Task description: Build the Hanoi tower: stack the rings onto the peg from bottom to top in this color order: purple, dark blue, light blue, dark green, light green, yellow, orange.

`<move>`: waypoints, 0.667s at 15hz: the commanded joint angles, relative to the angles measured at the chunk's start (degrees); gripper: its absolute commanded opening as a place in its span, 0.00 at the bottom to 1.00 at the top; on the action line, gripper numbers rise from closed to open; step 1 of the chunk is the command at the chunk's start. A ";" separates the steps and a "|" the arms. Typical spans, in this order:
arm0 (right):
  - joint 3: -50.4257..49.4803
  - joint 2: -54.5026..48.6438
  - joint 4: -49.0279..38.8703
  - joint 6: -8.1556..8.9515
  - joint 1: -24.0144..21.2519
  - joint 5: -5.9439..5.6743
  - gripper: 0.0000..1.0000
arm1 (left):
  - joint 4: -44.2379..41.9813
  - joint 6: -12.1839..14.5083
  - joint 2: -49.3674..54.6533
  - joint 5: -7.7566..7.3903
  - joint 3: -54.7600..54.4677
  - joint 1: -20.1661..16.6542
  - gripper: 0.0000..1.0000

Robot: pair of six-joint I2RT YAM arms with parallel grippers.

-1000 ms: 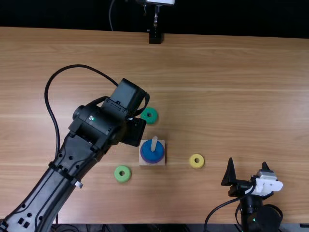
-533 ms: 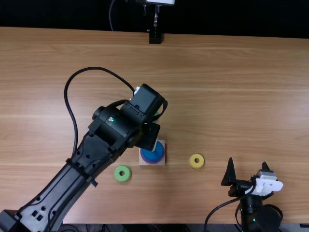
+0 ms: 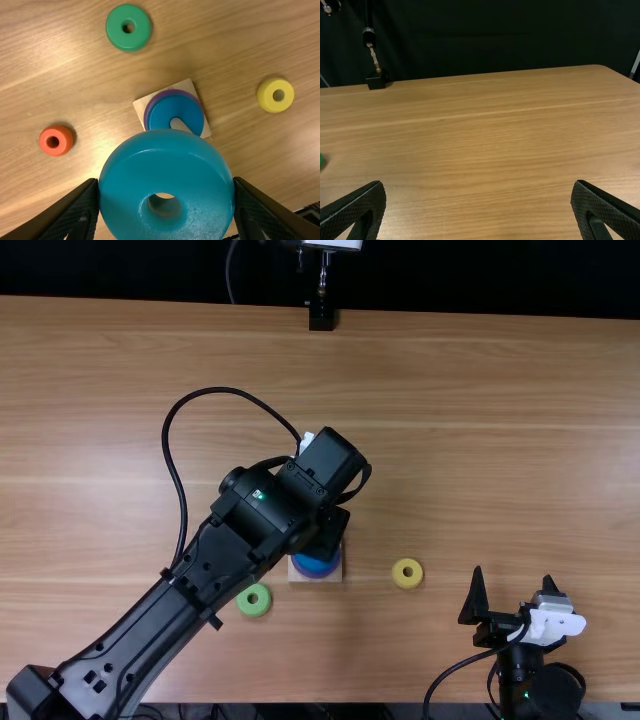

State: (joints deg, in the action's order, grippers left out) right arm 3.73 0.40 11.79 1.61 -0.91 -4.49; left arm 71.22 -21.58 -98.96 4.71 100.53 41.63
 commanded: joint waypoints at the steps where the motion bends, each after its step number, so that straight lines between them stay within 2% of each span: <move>1: -2.85 -0.40 3.46 0.19 -0.06 -0.78 1.00 | -0.13 -1.41 -1.15 0.14 2.92 1.00 0.00; 10: -2.85 -0.40 3.46 0.19 -0.06 -0.68 1.00 | -0.87 -1.30 -4.05 0.25 4.85 2.06 0.00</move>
State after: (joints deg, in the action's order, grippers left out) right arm 3.73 0.40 11.77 1.58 -0.91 -4.51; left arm 70.39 -22.61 -102.37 4.49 103.24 43.18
